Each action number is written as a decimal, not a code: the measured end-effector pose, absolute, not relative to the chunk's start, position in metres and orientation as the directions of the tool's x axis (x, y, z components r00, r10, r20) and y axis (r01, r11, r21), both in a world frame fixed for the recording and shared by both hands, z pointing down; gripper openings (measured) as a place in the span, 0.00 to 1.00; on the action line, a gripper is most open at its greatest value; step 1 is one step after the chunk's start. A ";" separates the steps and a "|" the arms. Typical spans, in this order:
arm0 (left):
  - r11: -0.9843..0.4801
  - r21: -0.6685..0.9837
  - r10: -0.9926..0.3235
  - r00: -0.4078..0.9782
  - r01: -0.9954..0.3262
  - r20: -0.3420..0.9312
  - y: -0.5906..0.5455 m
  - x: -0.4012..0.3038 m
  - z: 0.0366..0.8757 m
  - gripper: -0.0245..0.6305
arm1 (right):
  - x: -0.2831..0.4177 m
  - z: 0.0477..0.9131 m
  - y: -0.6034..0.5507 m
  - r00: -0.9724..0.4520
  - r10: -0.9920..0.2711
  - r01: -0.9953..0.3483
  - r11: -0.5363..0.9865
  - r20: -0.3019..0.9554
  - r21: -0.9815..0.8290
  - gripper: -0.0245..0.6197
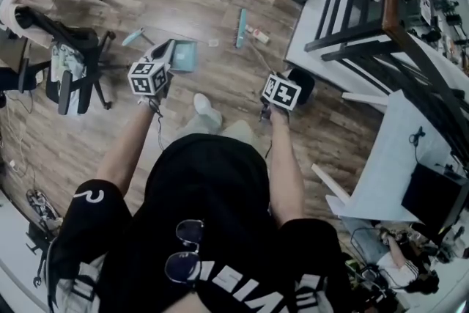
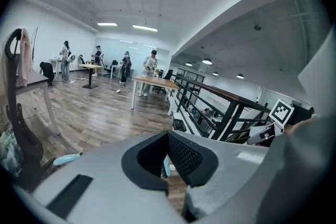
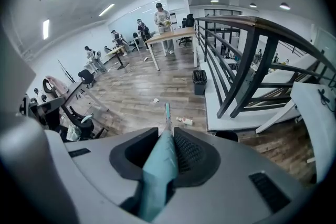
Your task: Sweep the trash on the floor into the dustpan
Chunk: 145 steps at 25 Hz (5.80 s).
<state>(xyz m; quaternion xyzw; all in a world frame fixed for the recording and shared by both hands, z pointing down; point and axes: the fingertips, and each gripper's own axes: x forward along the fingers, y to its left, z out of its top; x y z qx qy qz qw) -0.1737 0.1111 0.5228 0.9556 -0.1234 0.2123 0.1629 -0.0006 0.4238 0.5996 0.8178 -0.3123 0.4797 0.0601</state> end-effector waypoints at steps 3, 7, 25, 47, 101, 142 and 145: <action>-0.904 0.283 -0.170 0.877 -0.320 0.449 0.098 -0.159 0.524 0.04 | 0.017 0.603 0.406 0.327 -0.461 -0.571 -0.792 0.825 -0.216 0.17; -0.893 0.289 -0.185 0.868 -0.344 0.461 0.090 -0.134 0.527 0.03 | 0.055 0.609 0.388 0.307 -0.463 -0.604 -0.770 0.832 -0.205 0.17; -0.824 0.291 -0.290 0.804 -0.486 0.520 0.098 0.014 0.555 0.03 | 0.215 0.656 0.347 0.124 -0.499 -0.709 -0.650 0.858 -0.276 0.17; -0.807 0.377 -0.163 0.786 -0.454 0.596 0.126 0.109 0.666 0.03 | 0.328 0.803 0.383 0.213 -0.176 -0.792 -0.607 0.961 0.064 0.17; -0.692 0.426 -0.232 0.739 -0.583 0.633 -0.034 -0.226 0.708 0.03 | -0.030 0.820 0.239 0.148 -0.105 -0.865 -0.496 0.983 0.077 0.19; -0.615 0.435 -0.334 0.716 -0.658 0.613 -0.093 -0.347 0.693 0.03 | -0.168 0.773 0.110 -0.011 -0.362 -0.682 -0.679 0.932 -0.271 0.17; -0.622 0.433 -0.337 0.722 -0.653 0.605 -0.094 -0.342 0.685 0.04 | -0.157 0.766 0.116 0.005 -0.356 -0.690 -0.677 0.934 -0.255 0.17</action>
